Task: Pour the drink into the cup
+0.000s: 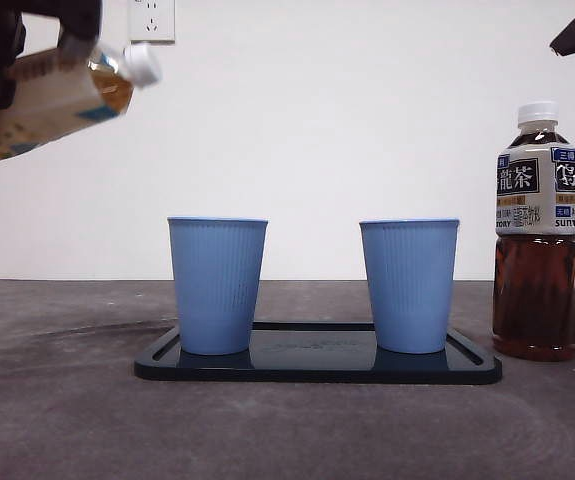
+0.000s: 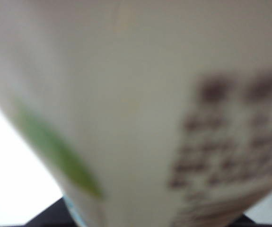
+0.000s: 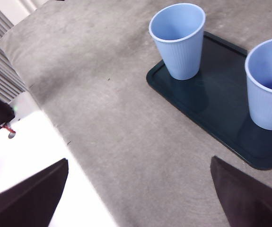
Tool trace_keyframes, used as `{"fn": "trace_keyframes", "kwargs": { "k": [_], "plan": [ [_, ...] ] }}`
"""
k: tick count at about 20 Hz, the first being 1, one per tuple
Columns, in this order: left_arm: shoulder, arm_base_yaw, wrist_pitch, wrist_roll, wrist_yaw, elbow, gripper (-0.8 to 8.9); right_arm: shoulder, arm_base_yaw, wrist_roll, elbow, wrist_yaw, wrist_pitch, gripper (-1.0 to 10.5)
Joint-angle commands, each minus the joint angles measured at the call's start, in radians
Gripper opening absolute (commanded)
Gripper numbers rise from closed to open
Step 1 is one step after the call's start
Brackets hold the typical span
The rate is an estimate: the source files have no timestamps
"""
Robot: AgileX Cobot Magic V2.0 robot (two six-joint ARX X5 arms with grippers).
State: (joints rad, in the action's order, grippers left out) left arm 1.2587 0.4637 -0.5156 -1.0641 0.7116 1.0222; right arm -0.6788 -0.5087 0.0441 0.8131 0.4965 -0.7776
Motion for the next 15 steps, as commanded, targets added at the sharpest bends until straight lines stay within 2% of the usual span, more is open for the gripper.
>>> {"fn": "trace_keyframes", "kwargs": {
  "k": [1,5,15],
  "plan": [
    [0.018,0.021,0.031,-0.069,0.053,0.034,0.59,-0.006,-0.016,-0.023,0.014,0.001,0.006,4.8],
    [0.025,0.048,0.035,-0.168,0.103,0.034,0.58,-0.006,-0.033,-0.031,0.013,0.001,0.006,4.8],
    [0.048,0.079,0.045,-0.234,0.142,0.034,0.49,-0.006,-0.112,-0.054,0.013,0.002,-0.010,4.8]
  ]
}}
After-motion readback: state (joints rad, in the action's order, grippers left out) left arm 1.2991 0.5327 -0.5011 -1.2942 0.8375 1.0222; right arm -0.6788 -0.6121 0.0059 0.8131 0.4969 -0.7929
